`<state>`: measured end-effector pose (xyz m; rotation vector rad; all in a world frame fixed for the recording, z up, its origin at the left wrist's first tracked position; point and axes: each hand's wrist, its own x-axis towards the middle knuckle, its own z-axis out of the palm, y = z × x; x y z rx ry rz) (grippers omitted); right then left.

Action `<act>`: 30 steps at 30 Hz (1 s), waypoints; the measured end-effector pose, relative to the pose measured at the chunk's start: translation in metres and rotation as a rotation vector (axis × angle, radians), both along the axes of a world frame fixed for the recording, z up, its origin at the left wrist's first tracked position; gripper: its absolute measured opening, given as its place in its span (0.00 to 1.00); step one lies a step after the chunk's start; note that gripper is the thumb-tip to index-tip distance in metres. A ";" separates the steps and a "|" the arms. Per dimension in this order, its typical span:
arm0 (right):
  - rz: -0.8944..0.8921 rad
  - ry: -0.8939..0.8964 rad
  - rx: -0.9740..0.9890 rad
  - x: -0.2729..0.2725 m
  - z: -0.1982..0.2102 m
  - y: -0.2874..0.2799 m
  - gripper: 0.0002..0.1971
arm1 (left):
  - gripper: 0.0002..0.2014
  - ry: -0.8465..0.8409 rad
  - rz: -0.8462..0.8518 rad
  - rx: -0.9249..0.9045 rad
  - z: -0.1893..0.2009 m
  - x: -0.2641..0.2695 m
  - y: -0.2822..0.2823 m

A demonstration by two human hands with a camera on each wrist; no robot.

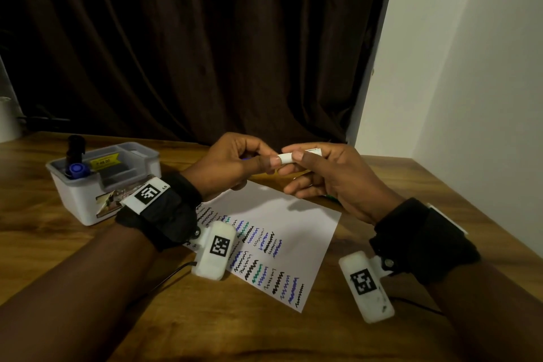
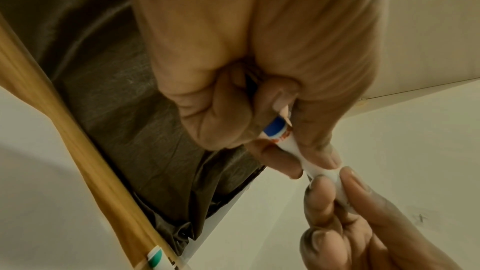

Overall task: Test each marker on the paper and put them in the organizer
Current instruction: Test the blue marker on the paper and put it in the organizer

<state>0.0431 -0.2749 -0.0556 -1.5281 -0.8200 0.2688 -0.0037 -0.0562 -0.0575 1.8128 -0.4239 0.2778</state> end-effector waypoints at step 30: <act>0.204 0.185 -0.535 0.018 -0.015 -0.009 0.15 | 0.12 -0.176 0.672 0.186 0.077 -0.061 0.095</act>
